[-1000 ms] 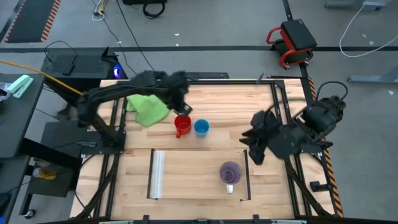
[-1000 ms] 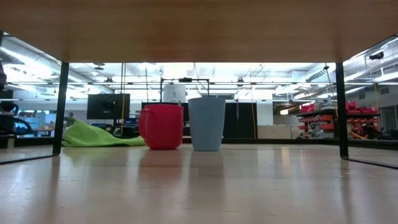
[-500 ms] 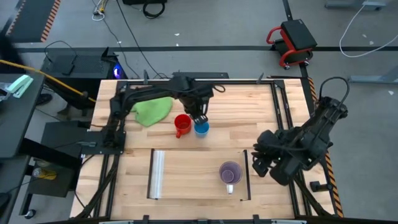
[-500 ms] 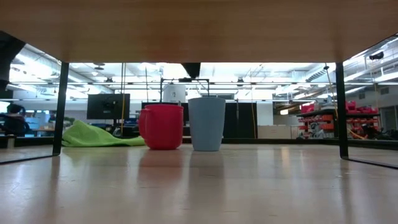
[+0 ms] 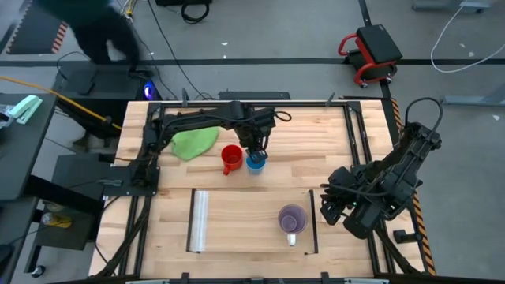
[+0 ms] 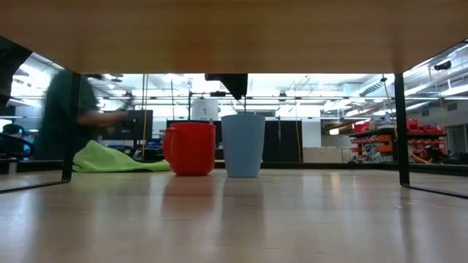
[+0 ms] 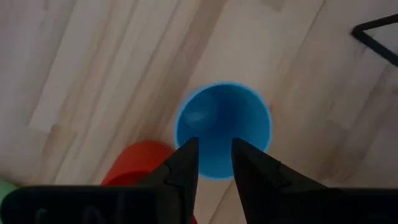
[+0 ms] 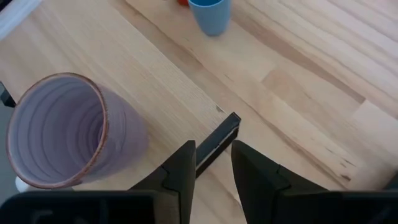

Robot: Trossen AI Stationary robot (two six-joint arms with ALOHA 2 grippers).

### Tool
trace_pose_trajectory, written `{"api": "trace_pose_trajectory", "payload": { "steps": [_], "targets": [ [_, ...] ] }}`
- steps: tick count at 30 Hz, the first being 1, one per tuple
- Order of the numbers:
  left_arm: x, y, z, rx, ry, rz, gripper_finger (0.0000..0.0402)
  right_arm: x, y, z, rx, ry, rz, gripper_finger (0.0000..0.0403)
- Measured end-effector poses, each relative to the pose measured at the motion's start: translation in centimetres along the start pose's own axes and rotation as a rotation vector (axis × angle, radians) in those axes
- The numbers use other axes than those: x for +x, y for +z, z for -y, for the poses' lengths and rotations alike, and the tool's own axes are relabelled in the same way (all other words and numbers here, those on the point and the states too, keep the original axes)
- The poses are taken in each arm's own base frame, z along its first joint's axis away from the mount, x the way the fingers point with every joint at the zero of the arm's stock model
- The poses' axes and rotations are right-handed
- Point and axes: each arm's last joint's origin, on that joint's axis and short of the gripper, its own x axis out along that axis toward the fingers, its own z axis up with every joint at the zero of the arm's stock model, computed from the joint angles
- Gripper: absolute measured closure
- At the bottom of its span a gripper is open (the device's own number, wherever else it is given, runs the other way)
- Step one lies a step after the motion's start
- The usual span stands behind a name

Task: Stack small to large cups/mugs on shelf
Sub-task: Put the blue cup on the shelf

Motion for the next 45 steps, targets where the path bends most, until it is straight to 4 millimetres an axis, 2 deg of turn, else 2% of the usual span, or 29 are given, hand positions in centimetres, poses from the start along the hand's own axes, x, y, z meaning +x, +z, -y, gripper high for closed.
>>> {"api": "trace_pose_trajectory", "payload": {
  "steps": [11,20,33,41,45],
  "targets": [
    [3.4,0.3,-0.6,-0.011,0.029,-0.092,0.0294,-1.2,-1.8,0.1,0.027,0.045,0.015,0.0292],
    [4.6,0.6,-1.2,-0.015,0.037,-0.113,0.0294,-1.3,-3.1,-0.3,0.042,0.057,0.047,0.0292],
    [4.6,0.2,-0.3,-0.009,0.022,-0.13,0.0294,-0.6,-3.7,-1.0,0.007,0.031,0.053,0.0292],
    [1.3,1.0,0.4,0.014,0.034,-0.059,0.0294,-0.6,-3.6,-1.0,0.003,0.034,0.065,0.0293],
    [0.7,1.1,-0.2,0.029,0.091,-0.048,0.0294,-0.6,-3.6,-1.0,0.01,0.034,0.067,0.0293]
  ]
}}
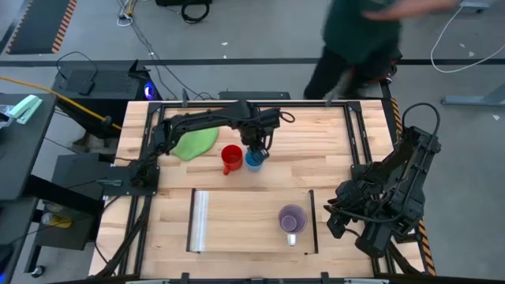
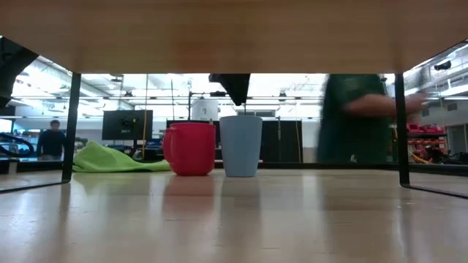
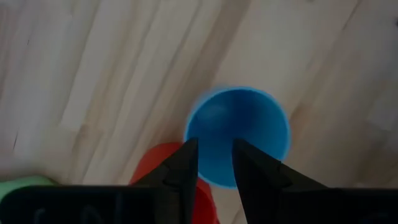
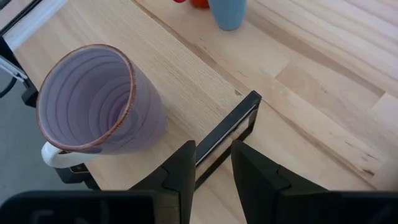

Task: Stack small to large cups/mugs on shelf
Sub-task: Put the blue cup on the shelf

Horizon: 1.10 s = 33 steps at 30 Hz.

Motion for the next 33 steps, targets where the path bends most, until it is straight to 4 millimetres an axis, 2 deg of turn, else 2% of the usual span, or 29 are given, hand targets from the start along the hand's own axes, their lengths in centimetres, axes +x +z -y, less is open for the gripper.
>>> {"api": "trace_pose_trajectory", "payload": {
  "steps": [8,27,33],
  "targets": [
    [1.4,0.1,-0.9,-0.002,0.018,-0.059,0.0294,0.0,0.0,0.0,0.002,0.0,0.0,0.0293],
    [4.6,0.5,-1.1,-0.005,0.003,-0.135,0.0284,0.0,0.0,0.0,0.005,0.0,0.0,0.0293],
    [4.8,0.6,-1.0,-0.015,0.002,-0.135,0.0287,0.0,0.0,0.0,0.003,0.0,0.0,0.0293]
  ]
}}
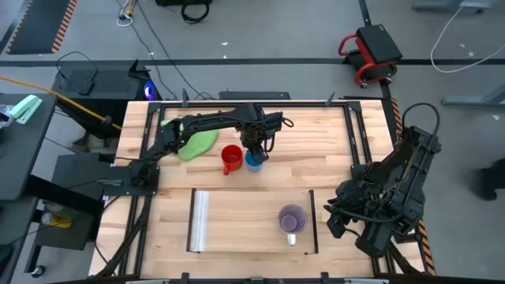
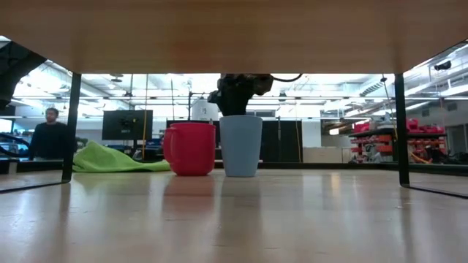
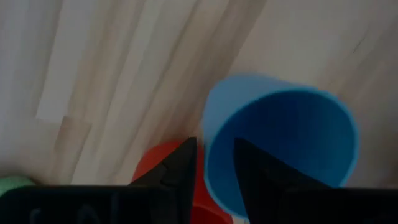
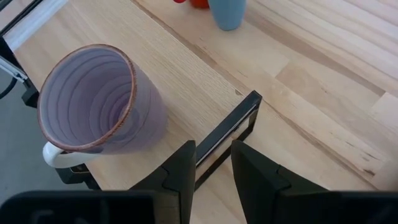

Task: Stack small to large cups/mugs on shelf
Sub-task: Put the blue cup on the shelf

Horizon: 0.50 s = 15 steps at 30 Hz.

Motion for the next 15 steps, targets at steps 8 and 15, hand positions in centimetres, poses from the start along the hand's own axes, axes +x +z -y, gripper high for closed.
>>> {"api": "trace_pose_trajectory", "payload": {
  "steps": [8,15],
  "targets": [
    [-0.04,-0.11,-0.06,-0.004,0.004,-0.01,0.0312,0.0,0.0,0.0,-0.004,0.0,0.0,0.0293],
    [-0.08,-0.19,-0.15,-0.006,0.019,-0.016,0.0362,0.0,0.0,0.0,-0.005,0.0,0.0,0.0293]
  ]
}}
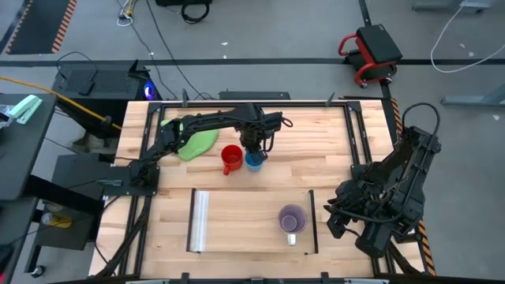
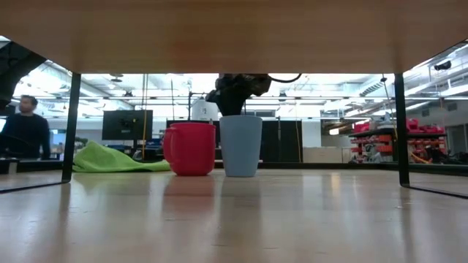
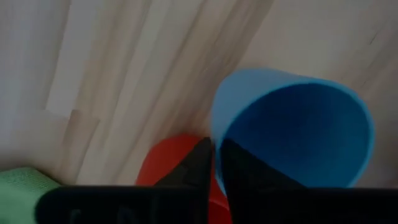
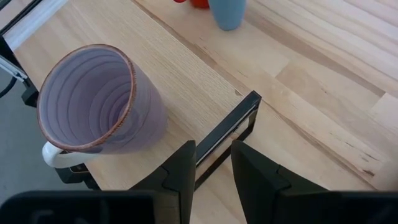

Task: Stack small to large cups/mugs on shelf
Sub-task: Put the blue cup on the shelf

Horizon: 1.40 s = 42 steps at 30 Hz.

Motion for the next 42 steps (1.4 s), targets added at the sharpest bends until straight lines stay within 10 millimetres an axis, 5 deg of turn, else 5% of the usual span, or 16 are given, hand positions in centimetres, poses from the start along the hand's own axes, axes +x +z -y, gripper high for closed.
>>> {"api": "trace_pose_trajectory", "payload": {
  "steps": [9,20,29,42],
  "targets": [
    [-1.1,-0.8,0.1,-0.008,0.01,-0.036,0.0384,-0.2,-0.3,0.0,-0.016,0.011,0.006,0.0293],
    [-7.8,-2.5,2.5,0.013,-0.029,0.093,0.0392,-1.4,-2.5,0.6,-0.005,0.096,0.114,0.0295],
    [-11.2,-4.7,3.8,0.005,-0.062,0.152,0.0392,1.5,-5.5,4.3,0.093,0.023,0.15,0.0317],
    [-15.8,-9.0,6.6,0.005,-0.14,0.247,0.0392,5.4,-6.2,8.0,0.09,-0.129,0.154,0.0325]
  ]
}}
